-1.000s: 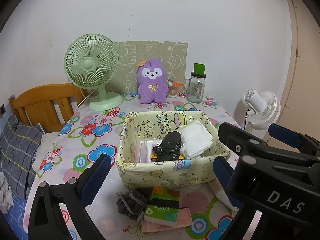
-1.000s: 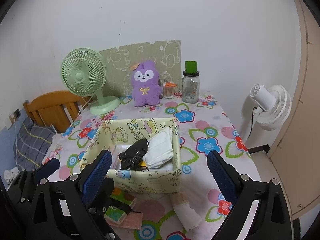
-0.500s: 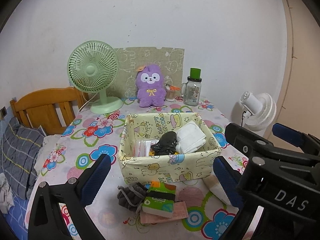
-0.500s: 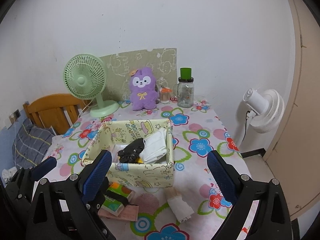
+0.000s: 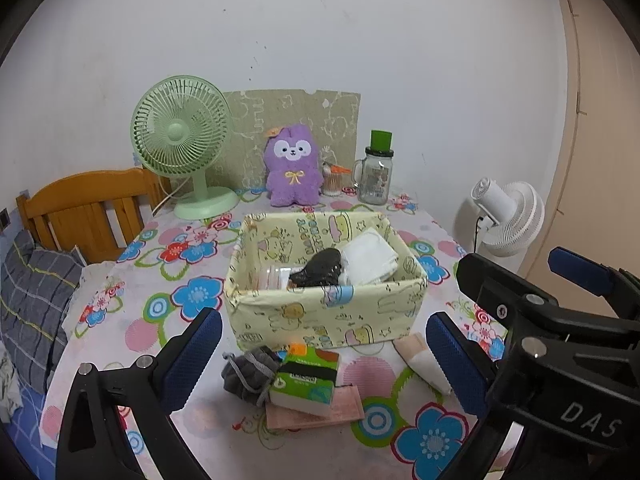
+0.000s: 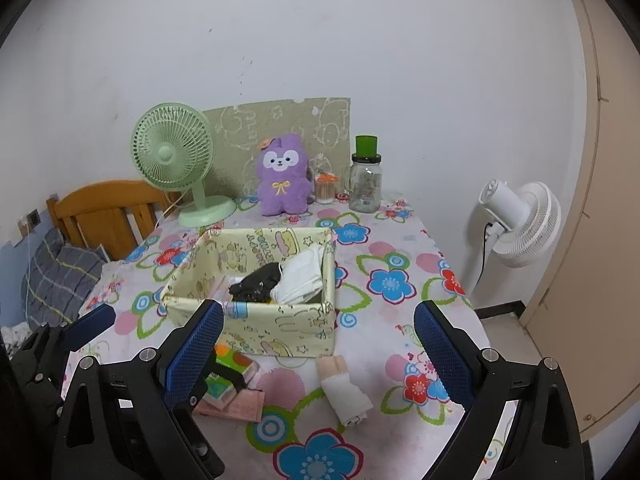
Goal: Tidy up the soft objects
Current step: 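Withdraw both tools from the box toward the remaining items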
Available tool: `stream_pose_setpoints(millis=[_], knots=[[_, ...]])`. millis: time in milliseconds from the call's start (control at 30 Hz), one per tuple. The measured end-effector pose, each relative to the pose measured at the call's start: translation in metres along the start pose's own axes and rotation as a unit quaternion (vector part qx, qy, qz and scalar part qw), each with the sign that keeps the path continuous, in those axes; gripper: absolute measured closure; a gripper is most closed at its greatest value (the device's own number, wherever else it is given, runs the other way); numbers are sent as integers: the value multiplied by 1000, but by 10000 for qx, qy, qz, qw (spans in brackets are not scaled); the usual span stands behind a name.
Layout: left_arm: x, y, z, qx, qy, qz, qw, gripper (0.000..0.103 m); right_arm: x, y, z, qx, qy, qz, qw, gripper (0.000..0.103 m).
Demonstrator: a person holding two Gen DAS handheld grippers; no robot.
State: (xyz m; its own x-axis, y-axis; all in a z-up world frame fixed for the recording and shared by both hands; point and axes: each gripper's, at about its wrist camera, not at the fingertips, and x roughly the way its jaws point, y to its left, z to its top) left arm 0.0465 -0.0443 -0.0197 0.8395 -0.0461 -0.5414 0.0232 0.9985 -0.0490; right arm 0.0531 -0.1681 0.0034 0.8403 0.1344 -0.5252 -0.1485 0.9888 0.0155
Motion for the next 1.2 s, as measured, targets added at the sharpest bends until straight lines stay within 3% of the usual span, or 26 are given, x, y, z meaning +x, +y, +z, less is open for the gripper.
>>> stream_pose_setpoints(millis=[433,1200], knots=[[11,-3,-20,34,192,-4,9998,0,10,-8,-21,-3,129,5,9999,5],[60,4,-48,42,736,42,9973,0,66,-14,-51,-26,679,173,9975,8]])
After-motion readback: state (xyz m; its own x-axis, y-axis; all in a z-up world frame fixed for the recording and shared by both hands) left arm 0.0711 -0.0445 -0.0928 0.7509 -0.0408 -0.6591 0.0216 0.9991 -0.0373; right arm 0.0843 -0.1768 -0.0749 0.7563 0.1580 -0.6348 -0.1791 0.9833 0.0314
